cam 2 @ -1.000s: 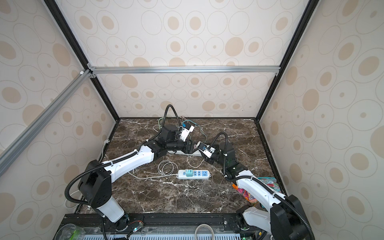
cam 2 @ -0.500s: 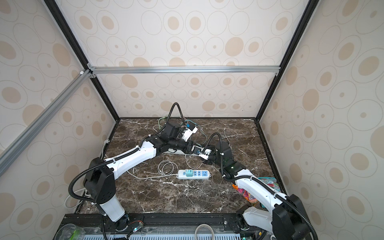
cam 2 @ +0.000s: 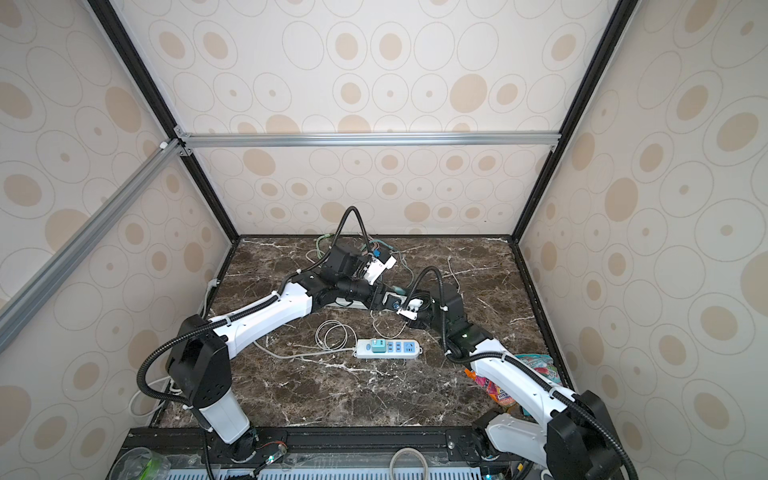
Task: Insert the plug
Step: 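Carry the teal charger toward the left gripper while the left gripper closes on it, then open the right gripper and draw it back while the left gripper holds the charger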
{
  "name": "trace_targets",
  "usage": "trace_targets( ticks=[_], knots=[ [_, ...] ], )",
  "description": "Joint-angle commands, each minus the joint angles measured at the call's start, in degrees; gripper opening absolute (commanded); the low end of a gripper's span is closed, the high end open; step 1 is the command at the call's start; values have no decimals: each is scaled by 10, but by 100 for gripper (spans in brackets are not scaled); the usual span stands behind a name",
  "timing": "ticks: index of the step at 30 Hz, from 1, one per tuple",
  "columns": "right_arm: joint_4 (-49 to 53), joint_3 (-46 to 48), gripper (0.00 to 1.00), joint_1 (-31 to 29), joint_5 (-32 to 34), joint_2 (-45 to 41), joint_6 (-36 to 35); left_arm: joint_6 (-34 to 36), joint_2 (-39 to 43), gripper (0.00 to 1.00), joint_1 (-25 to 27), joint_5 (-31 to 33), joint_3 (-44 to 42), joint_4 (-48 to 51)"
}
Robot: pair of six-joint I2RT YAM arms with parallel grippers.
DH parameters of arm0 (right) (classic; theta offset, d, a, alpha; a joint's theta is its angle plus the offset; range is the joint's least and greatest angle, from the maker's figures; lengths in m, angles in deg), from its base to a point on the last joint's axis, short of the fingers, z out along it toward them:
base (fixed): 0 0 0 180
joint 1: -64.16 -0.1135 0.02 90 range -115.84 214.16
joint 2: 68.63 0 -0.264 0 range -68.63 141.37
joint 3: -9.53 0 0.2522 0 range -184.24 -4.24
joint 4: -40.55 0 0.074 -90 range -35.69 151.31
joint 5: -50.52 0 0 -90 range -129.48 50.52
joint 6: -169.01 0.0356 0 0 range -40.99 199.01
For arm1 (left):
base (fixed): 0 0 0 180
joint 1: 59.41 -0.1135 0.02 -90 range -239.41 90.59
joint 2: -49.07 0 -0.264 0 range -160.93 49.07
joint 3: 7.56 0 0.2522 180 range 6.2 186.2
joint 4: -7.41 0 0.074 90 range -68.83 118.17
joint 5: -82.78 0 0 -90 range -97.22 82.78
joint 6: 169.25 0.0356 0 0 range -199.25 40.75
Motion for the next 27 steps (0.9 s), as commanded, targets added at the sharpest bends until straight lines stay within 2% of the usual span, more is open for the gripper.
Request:
trace_targets(
  ticks=[1, 5, 7, 10, 21, 26, 27],
  knots=[
    [-6, -16, 0, -7, -2, -14, -6, 13, 20, 38, -4, -18, 0, 7],
    [-3, -17, 1, -7, -9, -13, -4, 5, 20, 26, -4, -23, -1, -5],
    [-2, -17, 1, -7, -14, -12, -2, -1, 22, 26, -4, -22, -1, -13],
    [4, -17, 2, -8, -20, -11, 0, -10, 25, 36, -4, -12, -3, -24],
    [15, -20, 3, -8, -20, -2, -4, -33, 33, 43, -10, -9, -16, -60],
    [12, -19, 3, -8, -24, 1, -2, -36, 33, 35, -11, -15, -19, -68],
    [16, -19, 4, -8, -30, 1, -2, -38, 33, 30, -11, -17, -20, -70]
  ],
)
